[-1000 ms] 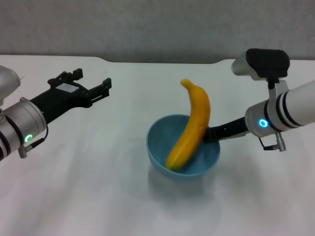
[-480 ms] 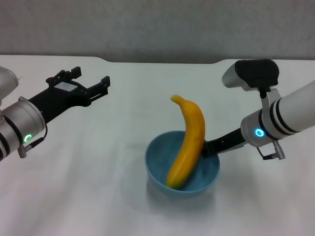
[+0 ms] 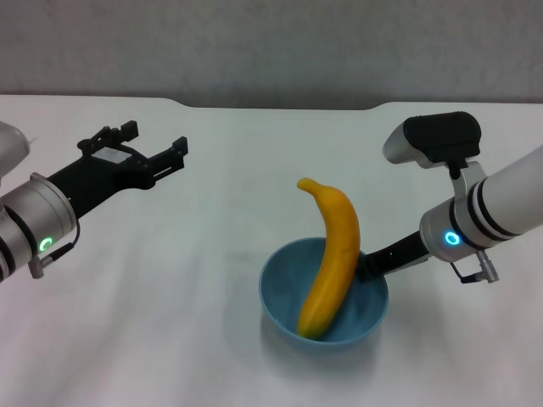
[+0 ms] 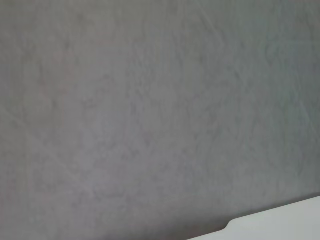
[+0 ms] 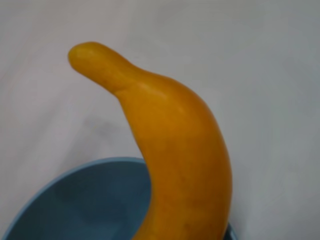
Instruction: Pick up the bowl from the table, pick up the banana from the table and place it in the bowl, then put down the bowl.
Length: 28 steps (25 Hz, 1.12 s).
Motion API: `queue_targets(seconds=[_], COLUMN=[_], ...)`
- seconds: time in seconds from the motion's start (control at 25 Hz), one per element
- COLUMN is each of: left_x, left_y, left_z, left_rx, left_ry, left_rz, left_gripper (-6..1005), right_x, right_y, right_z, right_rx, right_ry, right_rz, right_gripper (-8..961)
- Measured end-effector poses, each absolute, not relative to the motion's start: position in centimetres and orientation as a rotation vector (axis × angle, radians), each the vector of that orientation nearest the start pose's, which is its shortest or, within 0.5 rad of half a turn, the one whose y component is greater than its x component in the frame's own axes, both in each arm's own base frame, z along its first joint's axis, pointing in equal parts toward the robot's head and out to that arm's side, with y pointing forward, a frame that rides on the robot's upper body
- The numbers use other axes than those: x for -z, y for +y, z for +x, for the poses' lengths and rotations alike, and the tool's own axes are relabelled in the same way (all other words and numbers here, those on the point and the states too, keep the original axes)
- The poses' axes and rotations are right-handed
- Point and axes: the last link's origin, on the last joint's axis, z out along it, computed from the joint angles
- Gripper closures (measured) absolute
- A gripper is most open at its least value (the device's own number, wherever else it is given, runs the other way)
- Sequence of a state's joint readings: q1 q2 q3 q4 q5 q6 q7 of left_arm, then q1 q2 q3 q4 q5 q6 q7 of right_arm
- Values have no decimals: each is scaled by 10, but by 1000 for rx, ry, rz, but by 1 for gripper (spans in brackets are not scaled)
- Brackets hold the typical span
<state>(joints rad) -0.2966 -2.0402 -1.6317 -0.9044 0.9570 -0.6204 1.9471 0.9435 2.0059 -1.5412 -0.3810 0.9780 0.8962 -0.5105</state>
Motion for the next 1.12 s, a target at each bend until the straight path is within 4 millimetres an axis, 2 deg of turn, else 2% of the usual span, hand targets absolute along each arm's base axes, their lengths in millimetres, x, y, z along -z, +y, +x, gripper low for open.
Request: queue_targets(seconds=[0.36, 0.68, 0.88, 1.12], left_x=[-5, -5, -6, -8], left_y=[379, 374, 369, 359], left_z=[-255, -264, -273, -291], left_rx=[698, 691, 680, 746], left_ry=[-666, -683, -708, -771], left_rz=[-2046, -2030, -2012, -1970], left_gripper=[107, 107, 107, 108], right_x=[78, 76, 63, 46], right_y=[412, 412, 403, 395], right_z=[229, 225, 221, 217], right_rx=[269, 228, 118, 32], right_ry=[1382, 1314, 1250, 1171], right_rz=[-2352, -2388, -2430, -2451], right_gripper=[852, 684, 446, 217])
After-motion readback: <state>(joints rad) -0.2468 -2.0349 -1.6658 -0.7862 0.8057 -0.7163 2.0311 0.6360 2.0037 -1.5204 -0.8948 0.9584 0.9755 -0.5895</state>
